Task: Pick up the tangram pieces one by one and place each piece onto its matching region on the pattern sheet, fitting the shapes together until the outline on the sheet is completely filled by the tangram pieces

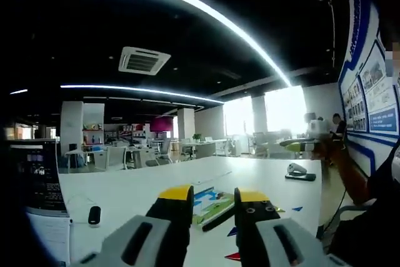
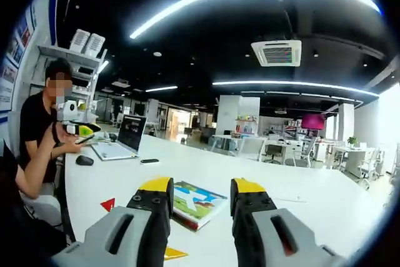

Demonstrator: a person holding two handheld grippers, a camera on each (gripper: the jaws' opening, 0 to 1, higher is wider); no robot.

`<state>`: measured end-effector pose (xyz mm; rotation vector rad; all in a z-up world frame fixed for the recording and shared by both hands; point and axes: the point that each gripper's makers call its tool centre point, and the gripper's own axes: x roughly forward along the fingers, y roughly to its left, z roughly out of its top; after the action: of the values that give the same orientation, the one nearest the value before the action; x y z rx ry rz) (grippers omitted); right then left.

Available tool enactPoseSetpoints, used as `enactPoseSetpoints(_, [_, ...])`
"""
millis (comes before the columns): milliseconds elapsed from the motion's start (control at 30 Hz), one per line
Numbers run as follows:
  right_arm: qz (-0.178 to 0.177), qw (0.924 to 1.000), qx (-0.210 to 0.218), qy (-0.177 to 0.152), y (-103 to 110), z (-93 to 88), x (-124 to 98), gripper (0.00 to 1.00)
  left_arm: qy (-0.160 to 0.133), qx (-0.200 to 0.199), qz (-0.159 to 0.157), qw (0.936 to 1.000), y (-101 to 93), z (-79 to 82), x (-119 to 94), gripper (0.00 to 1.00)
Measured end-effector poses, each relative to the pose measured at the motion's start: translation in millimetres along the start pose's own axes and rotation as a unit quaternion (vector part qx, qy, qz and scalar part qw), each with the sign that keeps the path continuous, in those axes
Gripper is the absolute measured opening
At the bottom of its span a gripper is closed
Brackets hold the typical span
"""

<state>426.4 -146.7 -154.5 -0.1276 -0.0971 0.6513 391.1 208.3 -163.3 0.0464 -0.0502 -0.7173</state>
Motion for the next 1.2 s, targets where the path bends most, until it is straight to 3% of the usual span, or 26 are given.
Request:
enactPoseSetpoints(367, [-0.001,0.9999,0.012,0.002,0.1,-1.2,-0.1,0.37,0.003,0.002,-0.006,1.0000,-3.4,-1.6,1.5,0.27])
enactPoseSetpoints(1200, [-0.003,1.0000,-0.007,0.006,-1.1,-1.9,0.2,0.37,0.001,0.004,-0.004,1.0000,-1.8,1.3,-0.4,0.27])
